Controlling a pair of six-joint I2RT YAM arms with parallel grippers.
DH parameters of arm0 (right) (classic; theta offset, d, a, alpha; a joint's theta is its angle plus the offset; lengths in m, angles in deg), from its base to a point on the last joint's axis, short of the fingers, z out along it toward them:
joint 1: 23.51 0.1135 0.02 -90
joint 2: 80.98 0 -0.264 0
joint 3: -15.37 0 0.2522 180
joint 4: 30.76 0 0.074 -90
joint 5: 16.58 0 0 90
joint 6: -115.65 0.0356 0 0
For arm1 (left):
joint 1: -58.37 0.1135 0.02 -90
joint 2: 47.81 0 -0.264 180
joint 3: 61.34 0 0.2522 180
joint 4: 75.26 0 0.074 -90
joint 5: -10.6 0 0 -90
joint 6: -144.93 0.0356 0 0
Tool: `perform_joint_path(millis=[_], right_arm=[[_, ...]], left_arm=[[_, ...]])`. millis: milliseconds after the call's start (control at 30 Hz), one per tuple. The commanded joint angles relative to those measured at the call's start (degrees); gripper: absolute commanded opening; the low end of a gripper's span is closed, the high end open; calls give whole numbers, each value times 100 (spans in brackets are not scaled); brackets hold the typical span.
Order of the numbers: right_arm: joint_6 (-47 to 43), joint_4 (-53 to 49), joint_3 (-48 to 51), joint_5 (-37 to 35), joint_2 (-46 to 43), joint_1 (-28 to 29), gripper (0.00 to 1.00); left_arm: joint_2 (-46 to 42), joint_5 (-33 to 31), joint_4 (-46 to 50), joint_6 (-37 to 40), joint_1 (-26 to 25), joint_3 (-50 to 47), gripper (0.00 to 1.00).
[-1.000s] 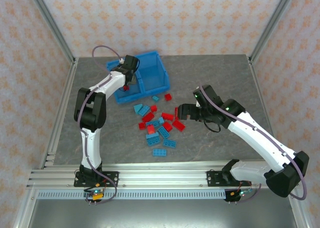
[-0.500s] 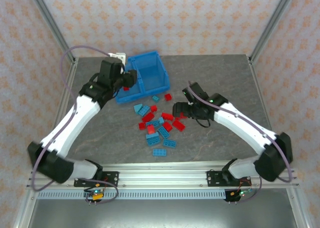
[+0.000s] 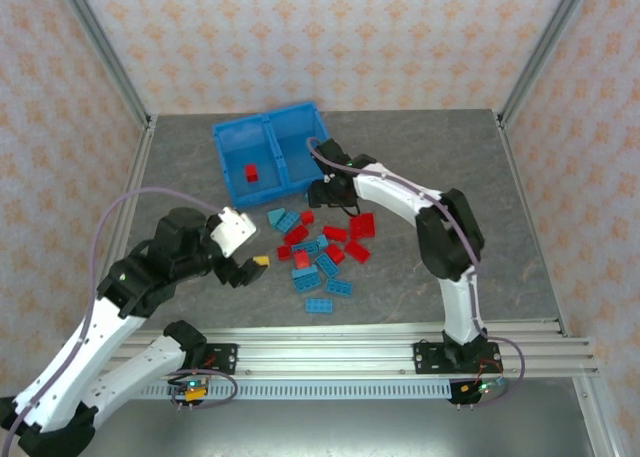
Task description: Sort the legos into containers by color
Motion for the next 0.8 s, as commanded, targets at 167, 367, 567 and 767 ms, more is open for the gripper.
perform_joint_path(millis=[167,367,567,767], right_arm=[[233,195,-1069,-108,1092,36,59],[304,-29,-1679,-95,1653,56,63],[452,-26,-1716,-45,1897,210,61],[435,21,-1180,-159,1757,298,45]], left_arm=[[-261,235,-110,88,-30,-301,100],[-190,120,-98,33,-37,-268,100],[-448,11,-172,-255,-33,-419,100],[-836,-258,-238,-496,-32,-675,100]])
